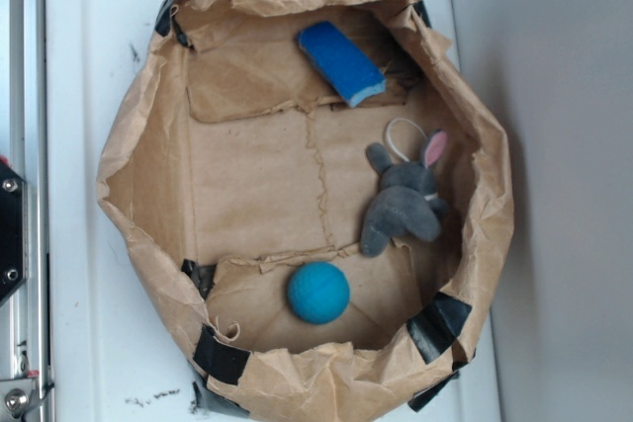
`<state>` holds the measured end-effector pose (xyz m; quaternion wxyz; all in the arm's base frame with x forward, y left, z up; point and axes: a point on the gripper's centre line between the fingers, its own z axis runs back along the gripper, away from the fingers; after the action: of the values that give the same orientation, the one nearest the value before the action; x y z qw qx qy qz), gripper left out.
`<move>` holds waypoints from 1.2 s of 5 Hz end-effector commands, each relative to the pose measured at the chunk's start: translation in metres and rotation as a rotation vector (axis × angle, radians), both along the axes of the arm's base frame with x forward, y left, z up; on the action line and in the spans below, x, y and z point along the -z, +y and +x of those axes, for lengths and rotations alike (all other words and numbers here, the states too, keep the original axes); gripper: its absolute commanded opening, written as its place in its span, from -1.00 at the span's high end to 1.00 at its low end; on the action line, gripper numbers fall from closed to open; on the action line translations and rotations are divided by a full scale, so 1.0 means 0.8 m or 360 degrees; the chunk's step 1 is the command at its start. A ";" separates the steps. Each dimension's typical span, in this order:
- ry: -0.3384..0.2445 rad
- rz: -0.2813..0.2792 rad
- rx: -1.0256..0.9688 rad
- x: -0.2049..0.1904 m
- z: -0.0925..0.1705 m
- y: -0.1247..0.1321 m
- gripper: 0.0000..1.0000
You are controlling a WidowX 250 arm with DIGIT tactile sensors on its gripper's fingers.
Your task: Grab the blue sponge.
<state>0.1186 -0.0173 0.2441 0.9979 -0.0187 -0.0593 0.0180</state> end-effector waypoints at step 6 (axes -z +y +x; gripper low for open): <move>0.0006 -0.0013 -0.0128 0.019 0.125 0.017 -1.00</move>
<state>0.2145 -0.0024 0.2161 0.9981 -0.0179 -0.0269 0.0517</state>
